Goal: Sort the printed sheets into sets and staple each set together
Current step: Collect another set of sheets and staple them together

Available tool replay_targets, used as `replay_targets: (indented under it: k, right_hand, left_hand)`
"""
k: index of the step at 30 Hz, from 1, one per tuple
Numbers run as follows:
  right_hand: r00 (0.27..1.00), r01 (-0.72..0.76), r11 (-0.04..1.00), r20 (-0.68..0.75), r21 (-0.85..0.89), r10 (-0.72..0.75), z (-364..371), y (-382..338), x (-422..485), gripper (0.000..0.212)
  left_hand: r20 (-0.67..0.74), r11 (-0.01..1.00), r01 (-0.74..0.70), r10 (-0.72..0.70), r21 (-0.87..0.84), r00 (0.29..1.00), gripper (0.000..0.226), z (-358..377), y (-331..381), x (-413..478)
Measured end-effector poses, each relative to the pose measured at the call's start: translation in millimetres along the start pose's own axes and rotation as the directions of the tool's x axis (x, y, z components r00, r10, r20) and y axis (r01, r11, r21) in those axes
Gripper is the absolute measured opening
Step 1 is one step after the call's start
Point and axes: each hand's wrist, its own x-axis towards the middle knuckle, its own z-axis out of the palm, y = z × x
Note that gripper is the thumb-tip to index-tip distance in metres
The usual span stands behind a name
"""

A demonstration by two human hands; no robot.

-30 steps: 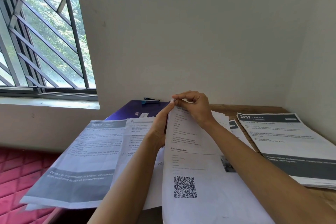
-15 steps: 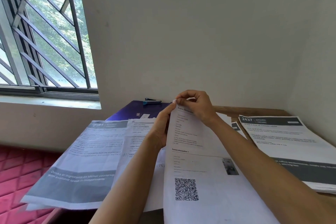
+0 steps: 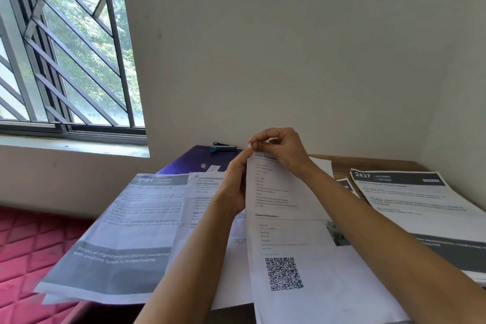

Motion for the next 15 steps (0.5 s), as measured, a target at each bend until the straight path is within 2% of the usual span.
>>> replay_targets:
  k: [8, 15]
  right_hand:
    - [0.994, 0.037, 0.999, -0.104, 0.021, -0.035, 4.3, 6.4, -9.2, 0.011]
    - [0.98, 0.104, 0.994, -0.172, 0.019, -0.099, 6.4, 12.0, -15.2, 0.013]
  left_hand:
    - [-0.007, 0.999, 0.017, -0.016, 0.034, 1.0, 0.039, 0.8, 0.0, -0.8]
    - [0.023, 1.0, 0.011, -0.011, -0.003, 1.0, 0.038, 0.4, -0.6, -0.9]
